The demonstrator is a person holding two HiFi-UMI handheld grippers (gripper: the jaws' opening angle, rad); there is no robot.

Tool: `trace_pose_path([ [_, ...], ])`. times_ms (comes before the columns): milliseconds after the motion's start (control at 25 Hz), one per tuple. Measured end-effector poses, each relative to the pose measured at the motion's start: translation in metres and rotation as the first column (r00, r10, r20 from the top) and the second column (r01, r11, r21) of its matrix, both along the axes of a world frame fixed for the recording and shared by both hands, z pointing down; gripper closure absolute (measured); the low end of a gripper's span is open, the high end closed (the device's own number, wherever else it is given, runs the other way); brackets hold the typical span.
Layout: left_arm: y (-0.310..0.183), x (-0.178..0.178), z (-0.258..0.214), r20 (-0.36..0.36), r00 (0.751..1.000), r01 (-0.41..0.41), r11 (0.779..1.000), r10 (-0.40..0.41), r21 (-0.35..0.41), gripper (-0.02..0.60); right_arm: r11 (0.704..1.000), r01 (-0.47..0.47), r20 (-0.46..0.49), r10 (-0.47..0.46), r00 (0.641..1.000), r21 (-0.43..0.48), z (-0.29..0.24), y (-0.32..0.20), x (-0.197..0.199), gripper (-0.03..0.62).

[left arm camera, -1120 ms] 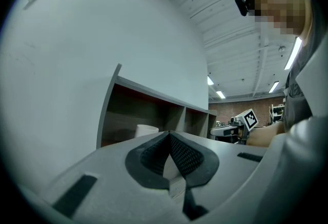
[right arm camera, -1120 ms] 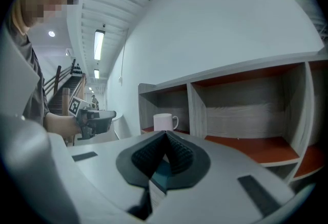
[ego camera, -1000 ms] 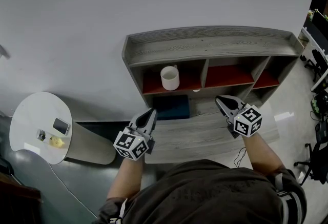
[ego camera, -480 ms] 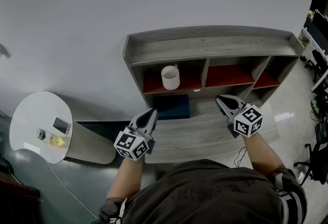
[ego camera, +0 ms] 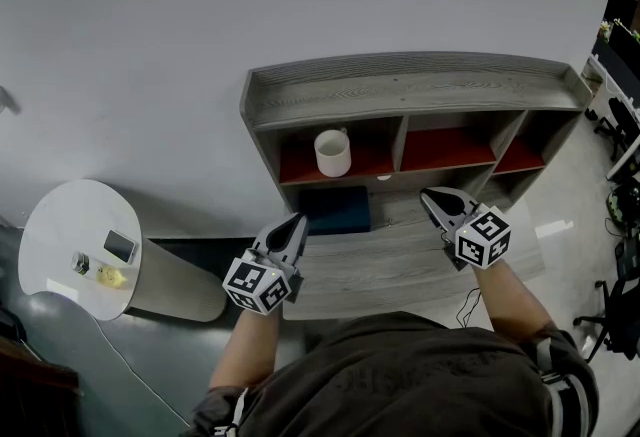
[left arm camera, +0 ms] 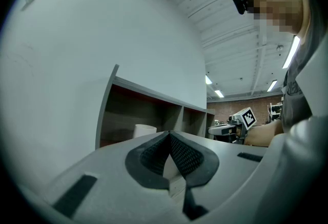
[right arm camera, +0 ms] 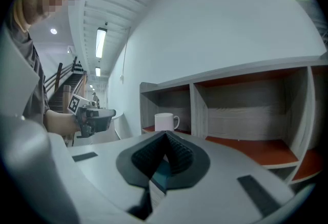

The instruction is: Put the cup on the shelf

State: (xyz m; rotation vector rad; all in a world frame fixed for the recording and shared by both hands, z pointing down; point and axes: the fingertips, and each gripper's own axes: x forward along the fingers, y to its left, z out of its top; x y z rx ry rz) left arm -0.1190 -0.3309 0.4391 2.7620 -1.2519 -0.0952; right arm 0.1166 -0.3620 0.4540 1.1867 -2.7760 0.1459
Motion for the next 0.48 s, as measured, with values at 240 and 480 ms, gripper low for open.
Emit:
trace_pose_path([
  [240,-0.0008,0.0,0.0003,-0.003,1.0,-0.001,1.0,0.001,0.0,0.577,1.0,0.004,-0.006,-0.004,1.0,-0.001,0.0007,-0.0007,-0.0022,0.603],
  [480,-0.0013,0.001,0.0017,-0.001,1.0,-0.006,1.0,0.006,-0.004,0.577,1.0,0.008,-0.011,-0.008,1.0,-0.002,0.0014,-0.0011,-0.0039,0.603],
])
